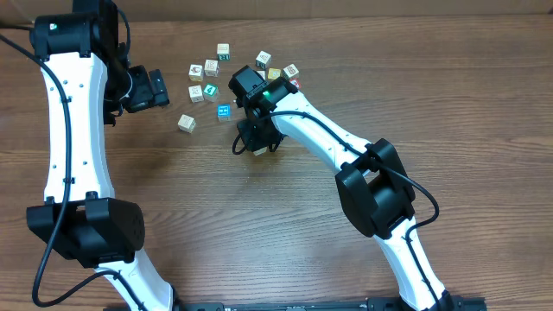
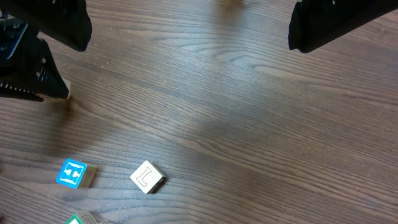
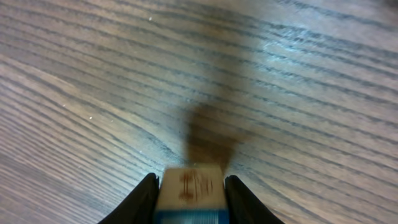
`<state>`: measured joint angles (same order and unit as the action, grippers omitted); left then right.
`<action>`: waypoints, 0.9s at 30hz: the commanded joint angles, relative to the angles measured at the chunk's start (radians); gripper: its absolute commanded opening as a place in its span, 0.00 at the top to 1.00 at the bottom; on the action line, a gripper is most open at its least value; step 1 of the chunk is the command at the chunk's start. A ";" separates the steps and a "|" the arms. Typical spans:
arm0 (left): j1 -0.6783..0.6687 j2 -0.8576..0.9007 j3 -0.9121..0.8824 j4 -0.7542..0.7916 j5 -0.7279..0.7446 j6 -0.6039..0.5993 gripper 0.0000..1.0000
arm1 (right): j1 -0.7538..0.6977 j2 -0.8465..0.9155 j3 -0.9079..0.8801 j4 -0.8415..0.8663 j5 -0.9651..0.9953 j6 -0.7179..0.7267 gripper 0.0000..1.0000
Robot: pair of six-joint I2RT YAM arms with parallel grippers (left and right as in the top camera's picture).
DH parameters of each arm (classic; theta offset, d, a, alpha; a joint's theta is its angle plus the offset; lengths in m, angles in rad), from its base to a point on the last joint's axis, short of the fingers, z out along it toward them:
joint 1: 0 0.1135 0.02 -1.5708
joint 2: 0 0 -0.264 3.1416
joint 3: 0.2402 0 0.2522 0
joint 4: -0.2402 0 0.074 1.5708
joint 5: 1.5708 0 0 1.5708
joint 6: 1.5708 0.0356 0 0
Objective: Form a circle
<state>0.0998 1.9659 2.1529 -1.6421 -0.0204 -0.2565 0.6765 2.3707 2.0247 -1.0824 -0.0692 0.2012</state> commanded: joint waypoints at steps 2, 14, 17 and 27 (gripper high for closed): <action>-0.002 0.009 0.002 0.001 -0.013 -0.013 0.01 | -0.001 -0.046 0.010 0.005 -0.031 0.000 0.67; -0.002 0.009 0.002 0.001 -0.013 -0.013 0.00 | 0.003 -0.045 -0.010 0.018 -0.029 0.000 0.65; -0.002 0.009 0.002 0.001 -0.013 -0.013 0.00 | 0.007 -0.045 -0.010 0.015 -0.029 0.000 0.53; -0.002 0.009 0.002 0.002 -0.013 -0.013 0.01 | 0.010 -0.045 -0.010 0.008 -0.029 0.000 0.61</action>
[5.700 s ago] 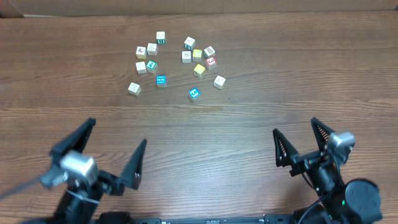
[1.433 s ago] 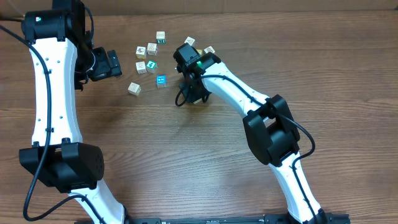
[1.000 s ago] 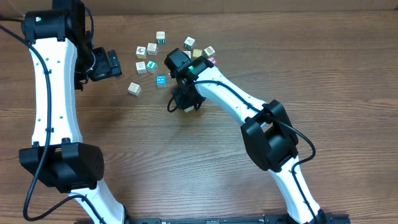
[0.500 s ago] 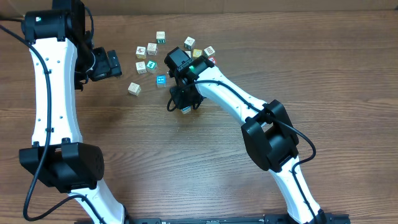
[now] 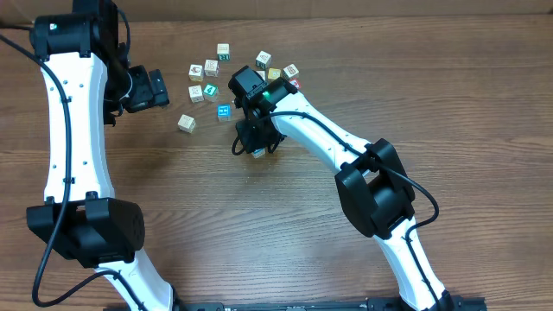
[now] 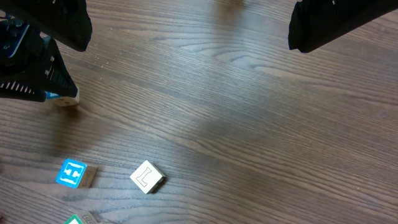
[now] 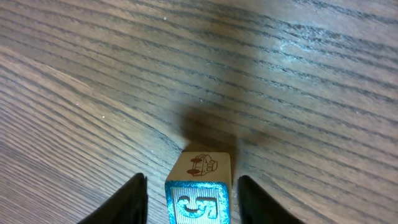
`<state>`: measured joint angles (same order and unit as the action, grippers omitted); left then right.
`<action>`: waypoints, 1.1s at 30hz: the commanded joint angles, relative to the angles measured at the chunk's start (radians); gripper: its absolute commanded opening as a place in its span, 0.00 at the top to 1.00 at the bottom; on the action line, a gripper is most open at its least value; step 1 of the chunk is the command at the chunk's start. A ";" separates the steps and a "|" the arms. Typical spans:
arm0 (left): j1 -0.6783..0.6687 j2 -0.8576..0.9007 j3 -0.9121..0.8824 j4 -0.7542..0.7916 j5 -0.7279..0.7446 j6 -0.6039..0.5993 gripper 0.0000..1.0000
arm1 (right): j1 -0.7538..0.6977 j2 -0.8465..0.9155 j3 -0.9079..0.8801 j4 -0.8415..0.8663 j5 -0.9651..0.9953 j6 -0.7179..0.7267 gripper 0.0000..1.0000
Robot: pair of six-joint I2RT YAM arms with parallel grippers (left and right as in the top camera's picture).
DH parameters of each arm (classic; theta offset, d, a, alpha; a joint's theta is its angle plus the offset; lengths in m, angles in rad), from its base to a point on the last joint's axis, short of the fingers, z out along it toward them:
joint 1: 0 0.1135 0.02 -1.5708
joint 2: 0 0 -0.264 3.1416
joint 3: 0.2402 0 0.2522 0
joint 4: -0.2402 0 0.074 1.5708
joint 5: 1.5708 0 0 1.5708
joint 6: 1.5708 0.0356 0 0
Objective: Form a circle
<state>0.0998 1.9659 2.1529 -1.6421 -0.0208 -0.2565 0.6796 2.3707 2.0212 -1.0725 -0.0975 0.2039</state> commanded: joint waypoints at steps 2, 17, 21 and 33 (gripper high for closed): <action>-0.002 0.009 0.002 0.001 -0.013 -0.013 0.01 | 0.006 -0.045 -0.006 -0.009 -0.001 -0.002 0.63; -0.002 0.009 0.002 0.001 -0.013 -0.013 0.01 | 0.000 -0.047 0.021 0.012 0.024 -0.002 0.48; -0.002 0.009 0.002 0.001 -0.013 -0.013 0.00 | -0.029 -0.052 0.119 -0.012 0.072 0.010 0.46; -0.002 0.009 0.002 0.001 -0.013 -0.013 0.01 | -0.259 -0.052 0.253 -0.133 0.122 0.153 0.45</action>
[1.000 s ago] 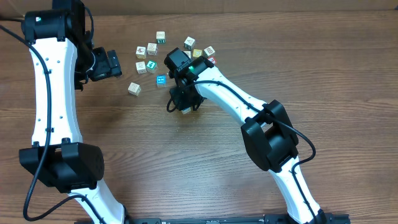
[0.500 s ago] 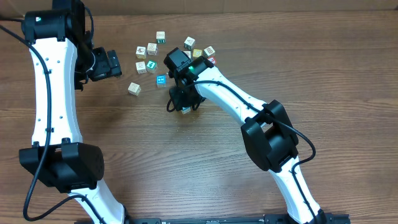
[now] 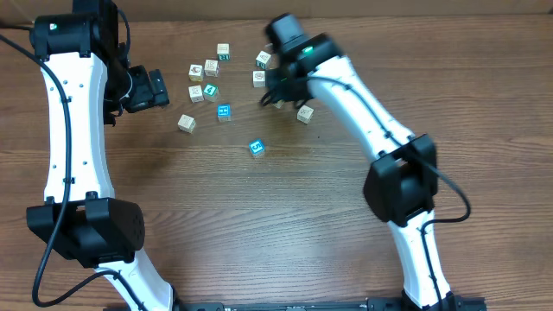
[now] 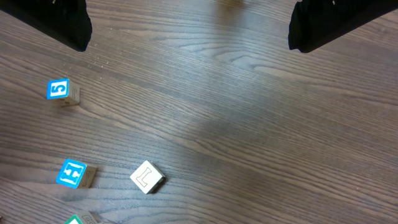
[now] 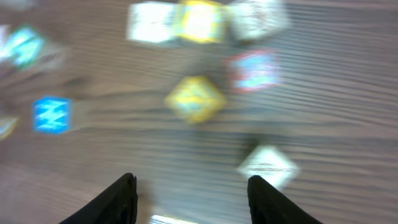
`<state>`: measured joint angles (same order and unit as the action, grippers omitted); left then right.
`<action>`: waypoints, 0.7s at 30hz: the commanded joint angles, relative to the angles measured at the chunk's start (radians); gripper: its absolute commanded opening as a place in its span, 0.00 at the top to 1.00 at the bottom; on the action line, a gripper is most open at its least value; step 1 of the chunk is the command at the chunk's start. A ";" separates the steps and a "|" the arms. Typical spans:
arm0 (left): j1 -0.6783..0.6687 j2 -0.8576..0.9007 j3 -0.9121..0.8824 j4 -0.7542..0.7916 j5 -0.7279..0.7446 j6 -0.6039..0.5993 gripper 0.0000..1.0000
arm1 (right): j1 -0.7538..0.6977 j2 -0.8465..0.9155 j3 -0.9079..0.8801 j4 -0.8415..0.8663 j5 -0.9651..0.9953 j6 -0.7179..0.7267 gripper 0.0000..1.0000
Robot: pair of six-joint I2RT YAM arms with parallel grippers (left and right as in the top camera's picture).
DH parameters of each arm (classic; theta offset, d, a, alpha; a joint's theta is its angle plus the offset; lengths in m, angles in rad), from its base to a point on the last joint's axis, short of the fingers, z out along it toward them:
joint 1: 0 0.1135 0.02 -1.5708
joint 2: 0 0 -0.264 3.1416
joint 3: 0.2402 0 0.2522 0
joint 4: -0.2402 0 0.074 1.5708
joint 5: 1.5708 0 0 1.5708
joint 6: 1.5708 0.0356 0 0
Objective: Form a circle
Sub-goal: 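Grasp the white violin block with the right gripper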
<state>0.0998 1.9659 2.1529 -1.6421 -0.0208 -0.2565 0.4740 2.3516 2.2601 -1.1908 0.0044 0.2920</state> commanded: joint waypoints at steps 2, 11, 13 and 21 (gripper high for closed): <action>-0.002 0.009 0.002 0.001 -0.013 -0.013 0.01 | -0.085 -0.033 0.004 -0.021 0.020 0.073 0.44; -0.003 0.009 0.002 0.001 -0.013 -0.013 0.01 | -0.134 -0.032 -0.125 0.028 0.018 0.105 0.39; -0.003 0.009 0.002 0.001 -0.013 -0.013 0.01 | -0.128 -0.033 -0.161 0.061 0.017 0.105 0.39; -0.003 0.009 0.002 0.001 -0.013 -0.013 0.00 | -0.087 -0.032 -0.262 0.164 0.018 0.106 0.37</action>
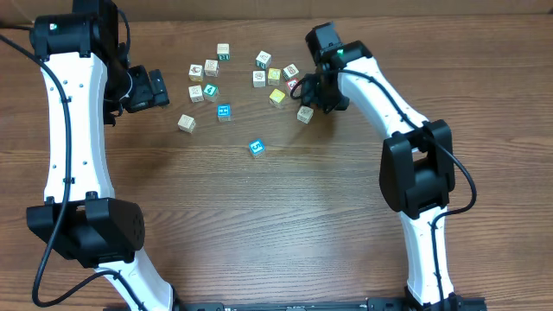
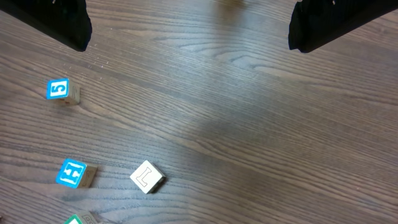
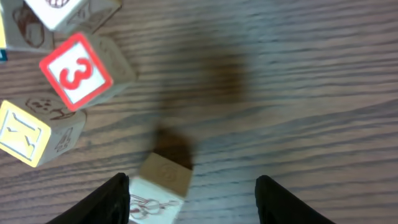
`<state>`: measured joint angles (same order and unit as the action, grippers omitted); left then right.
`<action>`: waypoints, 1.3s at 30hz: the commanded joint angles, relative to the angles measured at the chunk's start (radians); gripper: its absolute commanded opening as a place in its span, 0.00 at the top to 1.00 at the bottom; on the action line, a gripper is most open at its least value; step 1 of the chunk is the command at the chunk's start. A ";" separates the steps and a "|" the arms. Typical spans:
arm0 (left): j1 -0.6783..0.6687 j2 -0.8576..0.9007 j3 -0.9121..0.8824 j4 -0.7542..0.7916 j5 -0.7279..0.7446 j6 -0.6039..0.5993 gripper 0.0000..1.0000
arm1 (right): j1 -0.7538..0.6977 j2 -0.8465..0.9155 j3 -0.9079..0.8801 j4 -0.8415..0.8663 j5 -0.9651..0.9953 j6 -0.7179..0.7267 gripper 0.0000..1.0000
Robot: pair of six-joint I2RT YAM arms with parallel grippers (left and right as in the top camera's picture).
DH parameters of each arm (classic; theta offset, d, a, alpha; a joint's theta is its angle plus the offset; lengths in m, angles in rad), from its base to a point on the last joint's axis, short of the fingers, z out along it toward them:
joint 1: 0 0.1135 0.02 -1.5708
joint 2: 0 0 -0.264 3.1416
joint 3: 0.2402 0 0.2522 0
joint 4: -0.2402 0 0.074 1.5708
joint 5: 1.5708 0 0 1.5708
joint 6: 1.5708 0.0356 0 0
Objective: Form a circle
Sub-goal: 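Grasp the white violin block with the right gripper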
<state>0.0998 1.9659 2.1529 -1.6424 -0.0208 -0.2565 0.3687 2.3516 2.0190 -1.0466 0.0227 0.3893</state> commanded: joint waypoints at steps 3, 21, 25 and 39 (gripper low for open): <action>-0.003 0.009 0.002 0.002 -0.013 -0.013 0.01 | 0.028 -0.032 -0.035 0.056 0.001 0.014 0.37; -0.002 0.009 0.002 0.002 -0.013 -0.013 0.01 | 0.029 -0.032 -0.096 0.100 0.021 0.083 0.47; -0.002 0.009 0.002 0.002 -0.013 -0.013 0.01 | 0.029 -0.032 -0.095 0.096 0.021 0.082 0.54; -0.002 0.009 0.002 0.002 -0.013 -0.013 0.00 | 0.029 -0.138 -0.035 -0.098 -0.115 -0.005 0.70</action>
<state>0.0998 1.9659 2.1529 -1.6421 -0.0208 -0.2565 0.3996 2.3287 1.9469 -1.1137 -0.0483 0.4210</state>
